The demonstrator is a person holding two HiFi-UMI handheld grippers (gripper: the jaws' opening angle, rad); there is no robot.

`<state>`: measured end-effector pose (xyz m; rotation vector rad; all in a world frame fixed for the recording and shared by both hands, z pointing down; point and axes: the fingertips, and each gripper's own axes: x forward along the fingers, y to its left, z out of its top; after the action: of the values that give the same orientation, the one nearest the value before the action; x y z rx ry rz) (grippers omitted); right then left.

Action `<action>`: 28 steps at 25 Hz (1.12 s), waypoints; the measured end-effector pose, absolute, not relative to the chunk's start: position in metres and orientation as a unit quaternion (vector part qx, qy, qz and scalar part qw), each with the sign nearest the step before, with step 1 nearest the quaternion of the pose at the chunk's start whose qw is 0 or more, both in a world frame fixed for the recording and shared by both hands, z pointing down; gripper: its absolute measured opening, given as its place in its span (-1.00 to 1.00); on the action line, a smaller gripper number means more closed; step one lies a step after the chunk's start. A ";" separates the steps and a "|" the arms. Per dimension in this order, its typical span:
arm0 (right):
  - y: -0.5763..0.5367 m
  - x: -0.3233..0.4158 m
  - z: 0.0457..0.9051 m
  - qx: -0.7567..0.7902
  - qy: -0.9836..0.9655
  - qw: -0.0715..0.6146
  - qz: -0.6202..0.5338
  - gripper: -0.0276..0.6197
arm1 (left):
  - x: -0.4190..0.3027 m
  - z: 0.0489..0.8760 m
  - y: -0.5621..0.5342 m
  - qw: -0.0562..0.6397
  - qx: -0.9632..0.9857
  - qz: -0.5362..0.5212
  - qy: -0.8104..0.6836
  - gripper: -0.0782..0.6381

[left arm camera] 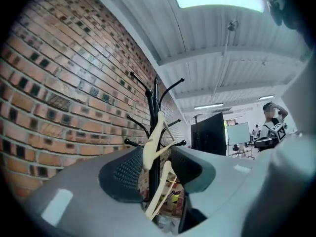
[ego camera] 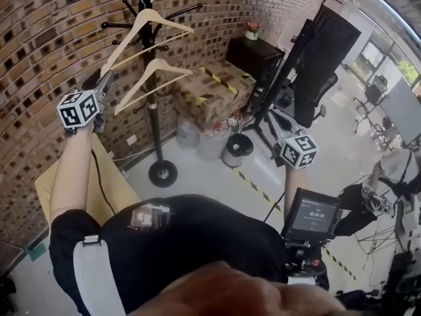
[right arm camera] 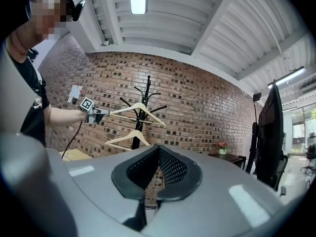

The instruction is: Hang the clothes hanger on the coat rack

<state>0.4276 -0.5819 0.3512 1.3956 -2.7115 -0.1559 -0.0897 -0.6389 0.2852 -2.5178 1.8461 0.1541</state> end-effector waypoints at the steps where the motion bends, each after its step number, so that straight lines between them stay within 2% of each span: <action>1: -0.576 0.431 0.355 0.456 -0.887 0.045 -0.049 -0.87 | -0.092 0.289 -0.629 0.013 -0.799 0.056 0.599 -0.34; 7: -0.541 0.448 0.383 0.449 -0.891 0.059 -0.043 -0.87 | -0.048 0.338 -0.561 0.003 -0.808 0.065 0.585 -0.34; 15: -0.478 0.443 0.444 0.431 -0.898 0.085 -0.013 -0.87 | 0.089 0.443 -0.504 -0.124 -0.881 0.065 0.451 -0.34; 18: -0.459 0.433 0.464 0.436 -0.897 0.073 0.019 -0.87 | 0.121 0.467 -0.488 -0.148 -0.909 0.046 0.386 -0.34; 23: -0.402 0.412 0.487 0.480 -0.874 0.047 0.059 -0.87 | 0.129 0.487 -0.461 -0.148 -0.950 0.035 0.271 -0.37; 28: -0.346 0.360 0.513 0.544 -0.833 0.019 0.094 -0.87 | 0.085 0.521 -0.425 -0.144 -0.972 0.002 0.185 -0.38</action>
<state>0.3595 -0.3457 0.5134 1.6890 -2.5864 0.2905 0.0847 -0.4249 0.5210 -3.3699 0.6424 0.0078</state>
